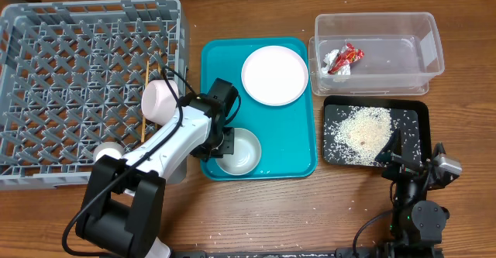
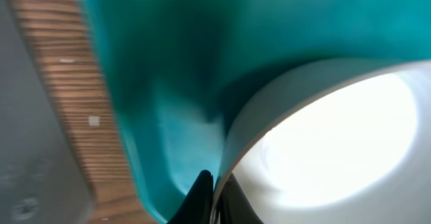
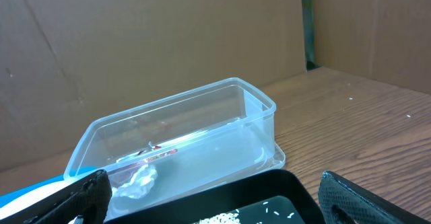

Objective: Sort waste into correct bins and load items into the dishwasher
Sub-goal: 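Carry the grey bowl into the dish rack and release it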

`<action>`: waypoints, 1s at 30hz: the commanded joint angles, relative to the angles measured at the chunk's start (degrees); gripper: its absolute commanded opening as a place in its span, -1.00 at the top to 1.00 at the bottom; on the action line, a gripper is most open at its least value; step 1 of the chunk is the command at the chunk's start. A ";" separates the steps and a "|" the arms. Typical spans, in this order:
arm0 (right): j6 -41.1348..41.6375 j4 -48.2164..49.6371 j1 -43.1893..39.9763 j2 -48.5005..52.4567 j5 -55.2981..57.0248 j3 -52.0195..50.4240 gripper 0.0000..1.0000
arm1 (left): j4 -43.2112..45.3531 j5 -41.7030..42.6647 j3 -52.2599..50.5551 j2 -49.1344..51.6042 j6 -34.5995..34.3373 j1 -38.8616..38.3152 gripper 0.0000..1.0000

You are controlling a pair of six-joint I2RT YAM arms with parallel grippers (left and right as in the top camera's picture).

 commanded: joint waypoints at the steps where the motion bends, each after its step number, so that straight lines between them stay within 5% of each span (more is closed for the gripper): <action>1: -0.02 0.39 -0.37 -0.57 -0.02 -0.61 -1.00 | -2.32 6.64 2.93 -0.42 7.04 0.68 0.92; 7: -0.02 0.39 -0.37 -0.57 -0.02 -0.61 -1.00 | -16.33 -1.46 21.18 -4.61 6.82 3.65 0.92; 13: -0.02 0.39 -0.37 -0.57 -0.02 -0.61 -1.00 | -23.37 -26.64 35.91 -10.45 7.04 4.13 0.92; 20: -0.02 0.39 -0.37 -0.57 -0.02 -0.61 -1.00 | -27.12 -56.81 34.80 -10.75 3.80 5.18 0.92; 30: -0.02 0.39 -0.37 -0.57 -0.02 -0.61 -1.00 | -27.58 -61.92 27.41 -4.72 -0.42 14.25 0.92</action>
